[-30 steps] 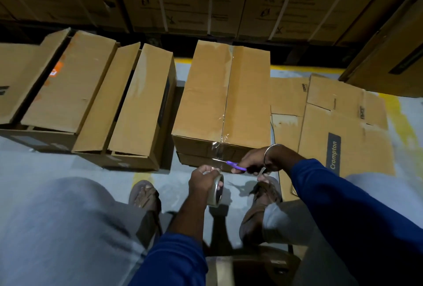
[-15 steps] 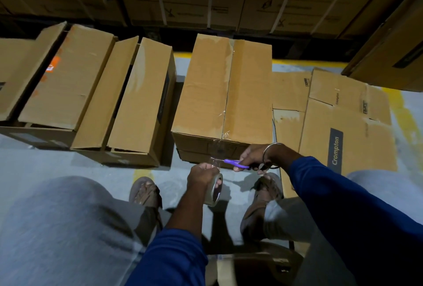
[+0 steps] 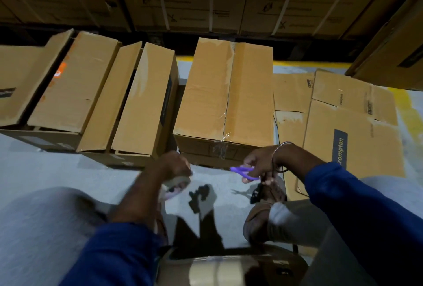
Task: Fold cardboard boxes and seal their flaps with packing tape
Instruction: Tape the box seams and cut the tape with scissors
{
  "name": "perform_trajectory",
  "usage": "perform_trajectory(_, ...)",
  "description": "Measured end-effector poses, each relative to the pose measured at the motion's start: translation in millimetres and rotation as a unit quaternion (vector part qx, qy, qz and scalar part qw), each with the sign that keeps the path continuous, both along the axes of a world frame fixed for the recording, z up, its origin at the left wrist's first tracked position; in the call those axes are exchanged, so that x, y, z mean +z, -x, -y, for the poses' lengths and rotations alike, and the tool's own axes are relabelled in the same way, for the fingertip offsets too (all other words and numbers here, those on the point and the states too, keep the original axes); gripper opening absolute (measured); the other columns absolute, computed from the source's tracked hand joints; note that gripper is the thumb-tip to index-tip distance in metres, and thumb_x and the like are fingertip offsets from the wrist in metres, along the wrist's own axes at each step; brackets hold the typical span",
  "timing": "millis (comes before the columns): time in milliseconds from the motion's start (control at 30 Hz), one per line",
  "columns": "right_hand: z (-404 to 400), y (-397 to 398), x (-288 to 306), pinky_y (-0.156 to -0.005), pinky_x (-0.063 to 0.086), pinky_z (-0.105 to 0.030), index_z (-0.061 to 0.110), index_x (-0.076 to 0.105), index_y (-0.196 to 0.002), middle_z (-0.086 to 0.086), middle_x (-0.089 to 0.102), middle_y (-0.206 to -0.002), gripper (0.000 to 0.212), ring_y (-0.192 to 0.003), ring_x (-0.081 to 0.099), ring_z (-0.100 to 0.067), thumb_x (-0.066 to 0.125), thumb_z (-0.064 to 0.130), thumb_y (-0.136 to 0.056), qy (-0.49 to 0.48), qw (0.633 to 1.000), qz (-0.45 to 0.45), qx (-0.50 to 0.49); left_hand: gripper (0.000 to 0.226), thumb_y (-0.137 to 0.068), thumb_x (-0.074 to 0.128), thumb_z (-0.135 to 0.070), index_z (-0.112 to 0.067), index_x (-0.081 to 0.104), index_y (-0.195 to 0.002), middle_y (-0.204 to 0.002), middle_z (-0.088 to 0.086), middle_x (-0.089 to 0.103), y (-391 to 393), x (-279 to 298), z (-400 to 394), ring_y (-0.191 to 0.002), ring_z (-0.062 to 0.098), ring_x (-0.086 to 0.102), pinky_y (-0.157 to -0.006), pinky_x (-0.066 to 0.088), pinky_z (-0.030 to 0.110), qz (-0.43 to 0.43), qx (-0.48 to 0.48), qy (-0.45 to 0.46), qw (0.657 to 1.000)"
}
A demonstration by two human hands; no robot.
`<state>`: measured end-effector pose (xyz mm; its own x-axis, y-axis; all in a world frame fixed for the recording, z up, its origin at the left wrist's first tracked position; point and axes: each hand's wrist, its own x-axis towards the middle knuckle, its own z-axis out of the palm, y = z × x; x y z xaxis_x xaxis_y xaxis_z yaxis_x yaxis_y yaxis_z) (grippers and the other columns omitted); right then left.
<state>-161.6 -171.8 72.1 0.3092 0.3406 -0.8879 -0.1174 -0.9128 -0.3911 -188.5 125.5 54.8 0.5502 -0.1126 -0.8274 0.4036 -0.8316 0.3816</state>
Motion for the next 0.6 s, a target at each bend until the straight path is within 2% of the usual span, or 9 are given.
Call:
perform_trajectory(33, -2.4, -0.9, 11.0, -0.059, 0.055, -0.027, 0.012, 0.066, -0.104, -0.010, 0.070, -0.094, 0.034, -0.075, 0.069, -0.025, 0.081, 0.038, -0.087, -0.044, 0.997, 0.060, 0.007, 0.017, -0.101, 0.065, -0.021, -0.006, 0.070, -0.109, -0.101, 0.014, 0.069, -11.6, 18.1, -11.4, -0.082, 0.023, 0.067, -0.077, 0.057, 0.035, 0.020, 0.000, 0.012, 1.000)
perform_trajectory(100, -12.1, -2.1, 25.5, -0.073, 0.054, -0.033, 0.024, 0.072, -0.101, -0.001, 0.073, -0.103, 0.027, -0.090, 0.068, -0.022, 0.081, 0.044, -0.085, -0.139, 0.969, 0.204, -0.008, 0.013, -0.099, 0.066, -0.020, -0.009, 0.071, -0.105, -0.099, 0.015, 0.070, -35.6, 48.0, -30.7, -0.082, 0.026, 0.067, -0.071, 0.055, 0.036, 0.065, -0.026, 0.024, 0.997)
perform_trajectory(167, -25.9, -1.8, 28.6, -0.082, 0.052, -0.038, 0.031, 0.073, -0.098, 0.006, 0.075, -0.099, 0.025, -0.094, 0.067, -0.019, 0.078, 0.050, -0.083, -0.217, 0.934, 0.280, -0.038, 0.011, -0.097, 0.070, -0.021, -0.012, 0.073, -0.102, -0.100, 0.014, 0.072, -58.7, 60.0, -41.9, -0.086, 0.029, 0.070, -0.075, 0.057, 0.038, 0.099, -0.061, 0.029, 0.993)
perform_trajectory(233, -41.3, 0.0, 20.3, -0.084, 0.052, -0.044, 0.028, 0.071, -0.097, 0.002, 0.075, -0.093, 0.030, -0.090, 0.068, -0.024, 0.071, 0.054, -0.082, -0.253, 0.914, 0.312, -0.053, 0.008, -0.094, 0.072, -0.021, -0.014, 0.075, -0.099, -0.102, 0.013, 0.074, -75.2, 60.3, -45.4, -0.092, 0.032, 0.072, -0.081, 0.058, 0.042, 0.103, -0.107, 0.038, 0.988)
perform_trajectory(300, -54.7, 0.7, 11.1, -0.079, 0.053, -0.045, 0.022, 0.069, -0.093, -0.003, 0.073, -0.087, 0.037, -0.083, 0.066, -0.025, 0.067, 0.057, -0.083, -0.261, 0.903, 0.338, -0.047, 0.006, -0.092, 0.074, -0.020, -0.015, 0.076, -0.096, -0.098, 0.008, 0.075, -81.5, 52.2, -44.2, -0.092, 0.029, 0.072, -0.080, 0.057, 0.038, 0.086, -0.166, 0.036, 0.982)
perform_trajectory(400, -63.3, -1.5, -7.6, -0.068, 0.048, -0.044, 0.016, 0.063, -0.086, -0.004, 0.067, -0.079, 0.042, -0.072, 0.059, -0.023, 0.065, 0.058, -0.087, -0.241, 0.906, 0.348, -0.007, 0.003, -0.091, 0.076, -0.011, -0.009, 0.074, -0.091, -0.072, -0.009, 0.073, -81.5, 33.2, -41.6, -0.069, 0.008, 0.070, -0.065, 0.052, 0.020, 0.055, -0.190, 0.073, 0.978)
perform_trajectory(433, -63.8, -1.3, -13.5, -0.066, 0.048, -0.044, 0.016, 0.060, -0.085, -0.004, 0.068, -0.081, 0.043, -0.072, 0.061, -0.023, 0.062, 0.059, -0.088, -0.232, 0.911, 0.342, 0.009, 0.006, -0.088, 0.079, -0.011, -0.011, 0.073, -0.087, -0.068, -0.010, 0.072, -82.0, 27.6, -40.5, -0.064, 0.007, 0.067, -0.066, 0.051, 0.019, 0.055, -0.192, 0.086, 0.976)
perform_trajectory(533, -60.9, 0.5, -27.7, -0.070, 0.052, -0.043, 0.014, 0.054, -0.086, -0.005, 0.075, -0.090, 0.044, -0.079, 0.068, -0.022, 0.056, 0.058, -0.087, -0.222, 0.921, 0.320, 0.008, 0.005, -0.073, 0.076, -0.022, -0.023, 0.071, -0.074, -0.075, -0.005, 0.071, -88.1, 12.9, -38.0, -0.074, 0.014, 0.064, -0.079, 0.050, 0.030, 0.077, -0.201, 0.119, 0.969)
perform_trajectory(600, -61.0, 1.0, -33.4, -0.073, 0.053, -0.042, 0.012, 0.055, -0.088, -0.003, 0.074, -0.090, 0.043, -0.078, 0.066, -0.021, 0.059, 0.055, -0.088, -0.221, 0.922, 0.320, 0.000, 0.003, -0.070, 0.071, -0.024, -0.024, 0.071, -0.073, -0.076, -0.007, 0.070, -94.6, 10.7, -35.0, -0.076, 0.012, 0.064, -0.079, 0.048, 0.029, 0.084, -0.215, 0.134, 0.964)
